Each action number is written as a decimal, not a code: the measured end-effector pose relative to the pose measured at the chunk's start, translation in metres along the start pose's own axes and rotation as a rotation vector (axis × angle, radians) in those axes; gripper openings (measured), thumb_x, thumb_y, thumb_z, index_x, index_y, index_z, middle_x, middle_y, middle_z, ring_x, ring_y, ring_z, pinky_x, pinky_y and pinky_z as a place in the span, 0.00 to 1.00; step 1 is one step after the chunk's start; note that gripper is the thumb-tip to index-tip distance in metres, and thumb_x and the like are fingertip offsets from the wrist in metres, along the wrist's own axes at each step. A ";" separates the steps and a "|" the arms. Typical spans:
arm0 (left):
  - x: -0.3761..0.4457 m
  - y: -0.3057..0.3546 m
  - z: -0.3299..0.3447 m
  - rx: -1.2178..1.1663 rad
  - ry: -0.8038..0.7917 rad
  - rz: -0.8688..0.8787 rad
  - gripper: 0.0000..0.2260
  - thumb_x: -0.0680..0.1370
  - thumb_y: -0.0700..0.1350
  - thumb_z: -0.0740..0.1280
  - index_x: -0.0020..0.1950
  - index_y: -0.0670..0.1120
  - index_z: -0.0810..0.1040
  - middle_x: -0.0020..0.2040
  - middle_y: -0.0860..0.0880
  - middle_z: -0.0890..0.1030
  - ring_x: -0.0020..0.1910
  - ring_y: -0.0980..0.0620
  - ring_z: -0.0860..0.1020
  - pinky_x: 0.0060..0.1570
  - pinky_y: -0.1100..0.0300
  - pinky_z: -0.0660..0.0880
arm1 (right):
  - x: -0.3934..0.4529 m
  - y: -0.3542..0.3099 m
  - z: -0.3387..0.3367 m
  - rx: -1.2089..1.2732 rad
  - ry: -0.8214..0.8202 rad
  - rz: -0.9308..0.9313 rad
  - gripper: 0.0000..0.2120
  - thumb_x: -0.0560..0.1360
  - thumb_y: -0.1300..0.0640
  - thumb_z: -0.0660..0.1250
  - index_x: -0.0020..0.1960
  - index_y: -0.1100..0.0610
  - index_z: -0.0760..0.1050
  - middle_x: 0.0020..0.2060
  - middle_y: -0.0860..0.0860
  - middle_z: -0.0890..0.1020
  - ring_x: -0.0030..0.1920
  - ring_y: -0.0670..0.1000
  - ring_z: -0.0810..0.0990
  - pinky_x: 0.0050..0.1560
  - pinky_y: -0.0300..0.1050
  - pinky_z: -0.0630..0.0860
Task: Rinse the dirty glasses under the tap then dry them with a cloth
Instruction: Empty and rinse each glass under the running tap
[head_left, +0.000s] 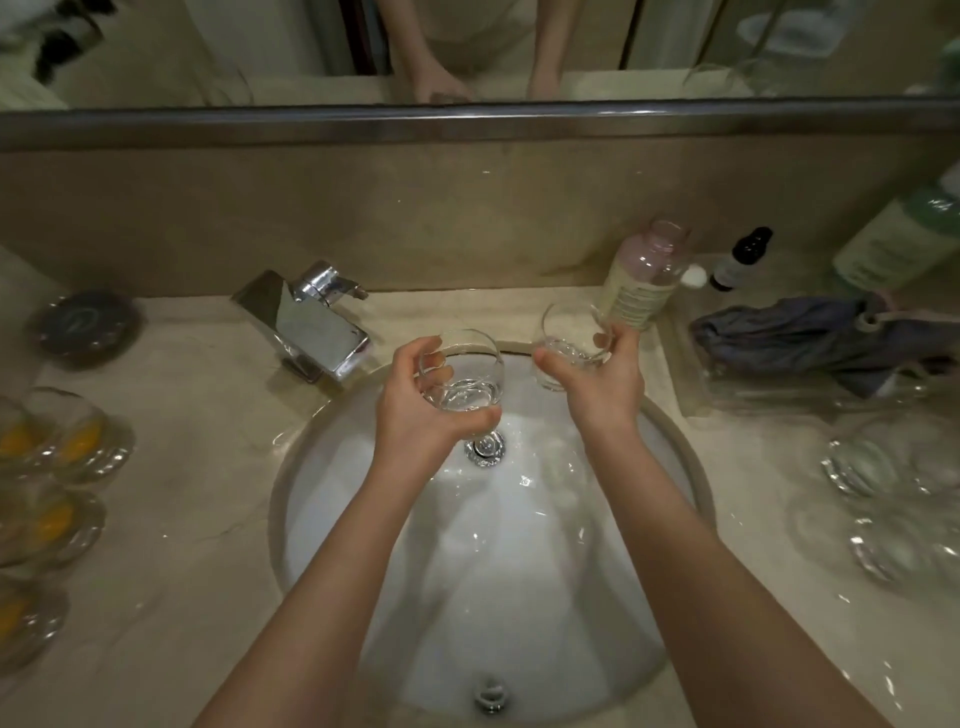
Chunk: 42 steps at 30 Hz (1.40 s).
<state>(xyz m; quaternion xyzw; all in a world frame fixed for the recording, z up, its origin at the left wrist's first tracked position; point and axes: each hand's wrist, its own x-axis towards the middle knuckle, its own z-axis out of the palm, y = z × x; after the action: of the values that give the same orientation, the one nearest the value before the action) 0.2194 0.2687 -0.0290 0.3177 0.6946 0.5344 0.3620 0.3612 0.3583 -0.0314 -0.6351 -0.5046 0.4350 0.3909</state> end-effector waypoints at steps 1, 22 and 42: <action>-0.006 0.002 -0.001 0.001 -0.018 0.016 0.38 0.53 0.44 0.80 0.60 0.58 0.71 0.57 0.56 0.75 0.56 0.60 0.78 0.53 0.64 0.75 | -0.010 0.000 -0.008 0.005 0.010 0.002 0.38 0.64 0.56 0.80 0.69 0.55 0.67 0.64 0.53 0.75 0.63 0.52 0.74 0.64 0.47 0.70; -0.178 0.051 0.082 0.115 -0.506 0.070 0.42 0.53 0.44 0.79 0.66 0.50 0.69 0.59 0.50 0.74 0.59 0.53 0.75 0.42 0.74 0.71 | -0.187 0.034 -0.213 0.106 0.410 0.157 0.37 0.64 0.56 0.81 0.68 0.52 0.68 0.57 0.47 0.75 0.59 0.51 0.75 0.58 0.44 0.70; -0.249 0.016 0.302 0.300 -0.446 0.112 0.41 0.59 0.39 0.83 0.68 0.47 0.67 0.60 0.52 0.76 0.61 0.50 0.74 0.60 0.56 0.72 | -0.106 0.122 -0.392 -0.077 0.306 0.286 0.37 0.63 0.56 0.80 0.66 0.51 0.65 0.63 0.50 0.75 0.62 0.54 0.75 0.62 0.52 0.73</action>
<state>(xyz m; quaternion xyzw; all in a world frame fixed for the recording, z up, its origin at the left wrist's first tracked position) 0.6078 0.2211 -0.0234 0.5153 0.6507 0.3615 0.4247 0.7578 0.2090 -0.0052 -0.7735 -0.3602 0.3649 0.3725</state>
